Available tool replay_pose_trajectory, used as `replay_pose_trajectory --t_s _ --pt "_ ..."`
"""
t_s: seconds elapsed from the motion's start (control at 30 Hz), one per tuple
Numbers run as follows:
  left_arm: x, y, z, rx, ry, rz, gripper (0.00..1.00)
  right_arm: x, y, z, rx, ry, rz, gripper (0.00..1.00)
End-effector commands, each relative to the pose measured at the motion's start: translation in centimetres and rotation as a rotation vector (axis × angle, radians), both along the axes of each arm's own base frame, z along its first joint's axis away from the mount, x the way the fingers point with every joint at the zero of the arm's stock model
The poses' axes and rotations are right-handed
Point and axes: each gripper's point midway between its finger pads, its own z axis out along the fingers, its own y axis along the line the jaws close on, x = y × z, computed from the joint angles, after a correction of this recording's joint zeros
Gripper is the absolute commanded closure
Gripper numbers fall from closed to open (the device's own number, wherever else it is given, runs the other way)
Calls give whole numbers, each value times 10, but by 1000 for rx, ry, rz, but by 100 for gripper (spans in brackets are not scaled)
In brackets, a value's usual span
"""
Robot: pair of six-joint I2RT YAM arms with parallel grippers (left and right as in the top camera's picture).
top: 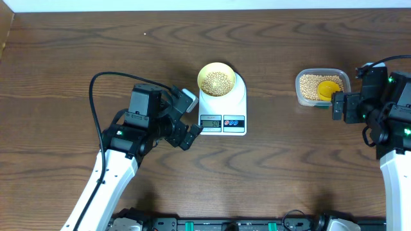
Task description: Scoop item into bowl and weigh 50g on scale
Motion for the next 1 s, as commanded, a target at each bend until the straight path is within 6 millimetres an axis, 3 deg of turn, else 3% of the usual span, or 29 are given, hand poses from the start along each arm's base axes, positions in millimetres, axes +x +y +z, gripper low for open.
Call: replay_pose_trajectory --t_s 0.0,0.7,0.97 --pt "1 2 -1 3 4 12 3 -1 0 3 -4 -8 9 1" --pt "-1 7 5 15 -24 26 3 -1 0 3 -4 -8 9 1" --pt "-21 25 -5 -28 -53 133 3 -1 0 3 -4 -8 9 1"
